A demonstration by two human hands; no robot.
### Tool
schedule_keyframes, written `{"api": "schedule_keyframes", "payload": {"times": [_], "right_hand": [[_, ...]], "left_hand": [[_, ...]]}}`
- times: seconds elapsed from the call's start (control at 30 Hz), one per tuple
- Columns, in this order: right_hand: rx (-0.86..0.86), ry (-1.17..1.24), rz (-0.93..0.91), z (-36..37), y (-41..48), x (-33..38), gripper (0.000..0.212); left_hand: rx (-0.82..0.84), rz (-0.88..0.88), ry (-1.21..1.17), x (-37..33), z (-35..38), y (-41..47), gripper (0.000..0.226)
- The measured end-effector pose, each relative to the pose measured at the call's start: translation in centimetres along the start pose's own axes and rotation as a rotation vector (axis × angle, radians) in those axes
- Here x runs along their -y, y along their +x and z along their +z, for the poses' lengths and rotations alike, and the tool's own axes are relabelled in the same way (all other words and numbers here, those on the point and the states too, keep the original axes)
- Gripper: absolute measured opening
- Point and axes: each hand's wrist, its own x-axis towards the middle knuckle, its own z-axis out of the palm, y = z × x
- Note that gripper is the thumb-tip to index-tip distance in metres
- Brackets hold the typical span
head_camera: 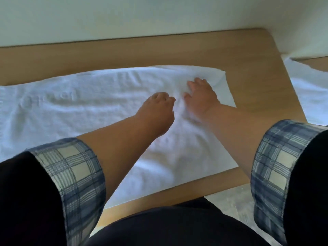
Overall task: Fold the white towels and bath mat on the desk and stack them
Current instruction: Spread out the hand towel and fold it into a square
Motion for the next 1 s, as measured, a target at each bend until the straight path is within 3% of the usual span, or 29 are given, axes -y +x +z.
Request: {"api": "schedule_keyframes", "payload": {"times": [0.27,0.37,0.47,0.5,0.57,0.63,0.7,0.83,0.9,0.93,1.0], "right_hand": [[0.036,-0.229,-0.058,-4.1,4.6,-4.1,0.061],[-0.051,-0.268,-0.05,-6.3,7.3,-5.6,0.067],[-0.368,0.058,0.031,-7.4,8.9,-6.5,0.044],[-0.393,0.283,0.132,-7.8,9.0,-6.5,0.042],[-0.259,0.601,0.221,-7.7,8.5,-6.1,0.039],[-0.194,0.525,0.004,-6.3,6.7,-5.9,0.023],[-0.297,0.396,-0.175,-5.4,5.0,-6.3,0.016],[-0.623,0.646,-0.044,-6.0,5.9,-7.3,0.013],[-0.722,0.707,-0.139,-6.0,5.3,-7.2,0.01],[-0.683,0.672,-0.263,-5.3,4.8,-6.9,0.014],[-0.357,0.478,-0.554,-3.4,3.5,-6.2,0.03]], "left_hand": [[0.09,-0.198,0.176,-5.0,0.3,4.2,0.054],[0.096,-0.26,0.181,-5.8,0.6,4.1,0.056],[0.101,-0.327,0.216,-6.9,0.7,4.0,0.056],[0.107,-0.345,0.24,-7.2,0.7,4.0,0.057],[0.12,-0.374,0.299,-8.0,0.6,4.1,0.058],[0.107,-0.387,0.349,-8.8,0.5,4.2,0.06],[0.078,-0.374,0.352,-9.4,0.7,4.1,0.064],[0.05,-0.332,0.204,-9.4,1.8,3.7,0.064],[0.025,-0.33,0.171,-9.3,2.5,3.5,0.058],[0.013,-0.33,0.161,-9.4,2.9,3.3,0.058],[-0.012,-0.325,0.159,-9.5,3.7,2.5,0.062]]}}
